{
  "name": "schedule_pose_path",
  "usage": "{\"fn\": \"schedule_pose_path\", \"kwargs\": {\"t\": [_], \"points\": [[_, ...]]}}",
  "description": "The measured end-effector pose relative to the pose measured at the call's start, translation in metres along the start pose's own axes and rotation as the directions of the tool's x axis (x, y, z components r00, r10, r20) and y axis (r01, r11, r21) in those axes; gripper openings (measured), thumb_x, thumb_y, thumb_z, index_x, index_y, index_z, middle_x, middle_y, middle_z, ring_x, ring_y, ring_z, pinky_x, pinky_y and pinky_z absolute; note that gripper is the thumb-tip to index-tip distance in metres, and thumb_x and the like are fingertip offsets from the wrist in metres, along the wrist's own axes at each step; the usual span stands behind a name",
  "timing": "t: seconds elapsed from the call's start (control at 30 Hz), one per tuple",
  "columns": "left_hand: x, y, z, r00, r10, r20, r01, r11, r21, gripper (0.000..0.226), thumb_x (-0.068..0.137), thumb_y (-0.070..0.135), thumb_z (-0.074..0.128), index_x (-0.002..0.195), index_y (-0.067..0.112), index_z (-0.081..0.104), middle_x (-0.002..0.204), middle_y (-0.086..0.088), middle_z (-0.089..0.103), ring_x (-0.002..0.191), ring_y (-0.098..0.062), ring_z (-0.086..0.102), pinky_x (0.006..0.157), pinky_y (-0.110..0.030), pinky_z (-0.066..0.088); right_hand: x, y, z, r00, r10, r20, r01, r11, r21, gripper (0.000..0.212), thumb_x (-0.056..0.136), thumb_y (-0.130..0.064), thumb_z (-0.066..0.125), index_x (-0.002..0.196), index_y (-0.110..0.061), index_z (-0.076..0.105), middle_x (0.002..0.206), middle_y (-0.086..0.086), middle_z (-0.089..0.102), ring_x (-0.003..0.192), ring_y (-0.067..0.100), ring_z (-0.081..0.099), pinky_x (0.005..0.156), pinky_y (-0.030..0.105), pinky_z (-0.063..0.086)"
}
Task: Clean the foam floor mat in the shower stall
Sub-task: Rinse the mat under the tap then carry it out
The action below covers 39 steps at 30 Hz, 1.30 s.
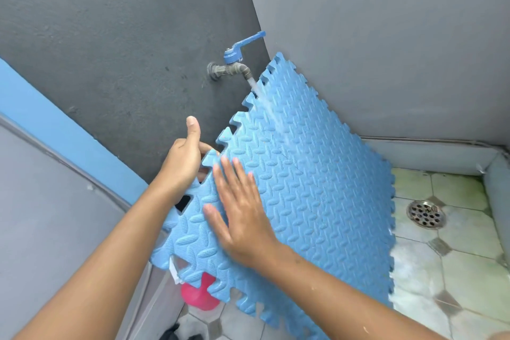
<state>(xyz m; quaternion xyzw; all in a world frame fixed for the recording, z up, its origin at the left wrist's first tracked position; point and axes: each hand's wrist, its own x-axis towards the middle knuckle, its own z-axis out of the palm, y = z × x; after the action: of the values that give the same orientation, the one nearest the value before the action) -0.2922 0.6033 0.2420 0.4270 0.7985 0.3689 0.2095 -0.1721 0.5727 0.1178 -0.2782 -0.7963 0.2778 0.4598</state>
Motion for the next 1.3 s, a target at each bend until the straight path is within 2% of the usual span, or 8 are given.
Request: {"fn": "schedule_pose_path", "kwargs": {"t": [0.17,0.3,0.53,0.67,0.77,0.9,1.0,1.3], "points": [[-0.001,-0.007,0.0,0.999,0.031,0.024,-0.032,0.997,0.064,0.088,0.094,0.083,0.027,0.084,0.012,0.078,0.082,-0.02,0.075,0.067,-0.03,0.069,0.075,-0.045,0.056,-0.012,0.118,-0.019,0.935,0.346,-0.079,-0.349,0.936,-0.034,0.062,0.102,-0.055,0.029,0.159,-0.033,0.018,0.168,-0.005,0.006,0.154,0.01,-0.002,0.125,0.041,-0.003],[-0.001,-0.005,0.003,0.999,0.041,-0.003,-0.041,0.994,0.097,0.089,0.098,0.078,0.022,0.088,0.01,0.078,0.079,-0.007,0.067,0.068,-0.026,0.065,0.069,-0.034,0.047,0.031,0.183,-0.042,0.526,0.843,-0.114,-0.839,0.536,0.092,0.071,0.101,-0.06,0.025,0.161,-0.024,0.015,0.168,0.009,0.006,0.155,0.026,0.0,0.123,0.053,-0.002],[0.003,-0.012,0.005,0.996,0.086,-0.019,-0.083,0.985,0.151,0.086,0.102,0.07,0.032,0.08,-0.004,0.071,0.062,-0.009,0.06,0.056,-0.022,0.056,0.066,-0.034,0.047,0.05,0.012,0.007,0.931,0.357,-0.073,-0.356,0.934,0.024,0.068,0.104,-0.051,0.024,0.161,-0.019,0.006,0.169,0.0,-0.005,0.153,0.011,-0.017,0.124,0.043,-0.011],[0.0,-0.02,0.007,0.981,0.193,-0.014,-0.182,0.947,0.265,0.068,0.104,0.052,0.051,0.073,-0.005,0.071,0.041,0.007,0.048,0.048,-0.02,0.045,0.063,-0.032,0.04,-0.044,-0.019,0.032,0.999,0.054,0.001,-0.054,0.997,-0.051,0.067,0.104,-0.046,0.034,0.16,-0.015,0.016,0.169,0.0,0.003,0.155,0.018,-0.004,0.125,0.044,-0.005],[-0.006,-0.025,0.01,0.956,0.288,0.06,-0.289,0.879,0.379,0.061,0.097,0.054,0.063,0.073,-0.001,0.074,0.053,-0.013,0.052,0.056,-0.023,0.041,0.062,-0.037,0.041,-0.114,0.057,0.03,0.976,0.218,-0.022,-0.219,0.972,-0.087,0.065,0.104,-0.051,0.033,0.16,-0.026,0.014,0.169,-0.006,0.004,0.155,0.018,0.001,0.124,0.046,-0.001],[-0.01,-0.028,0.01,0.951,0.303,0.064,-0.303,0.869,0.391,0.042,0.091,0.052,0.071,0.083,0.013,0.082,0.072,-0.008,0.074,0.075,-0.025,0.059,0.07,-0.034,0.039,-0.174,0.178,-0.014,0.57,0.805,-0.165,-0.818,0.574,-0.029,0.073,0.095,-0.071,0.018,0.158,-0.036,0.007,0.169,0.001,0.0,0.155,0.017,-0.007,0.124,0.05,-0.001],[-0.009,-0.027,0.01,0.948,0.313,0.052,-0.308,0.867,0.392,0.038,0.093,0.05,0.071,0.085,0.015,0.083,0.07,0.005,0.07,0.095,-0.031,0.065,0.077,-0.032,0.04,-0.156,0.196,-0.031,0.367,0.911,-0.189,-0.927,0.376,0.01,0.066,0.102,-0.059,0.024,0.16,-0.03,0.01,0.169,0.007,0.003,0.155,0.026,-0.003,0.122,0.056,-0.002],[-0.005,-0.013,0.01,0.98,0.139,0.139,-0.194,0.799,0.569,0.039,0.095,0.05,0.066,0.089,0.011,0.068,0.086,-0.01,0.069,0.084,-0.029,0.059,0.062,-0.033,0.039,0.02,0.081,0.002,0.892,0.446,-0.072,-0.437,0.893,0.112,0.062,0.105,-0.049,0.03,0.16,-0.026,0.016,0.168,-0.012,0.005,0.152,0.001,-0.006,0.123,0.039,-0.009]]}}
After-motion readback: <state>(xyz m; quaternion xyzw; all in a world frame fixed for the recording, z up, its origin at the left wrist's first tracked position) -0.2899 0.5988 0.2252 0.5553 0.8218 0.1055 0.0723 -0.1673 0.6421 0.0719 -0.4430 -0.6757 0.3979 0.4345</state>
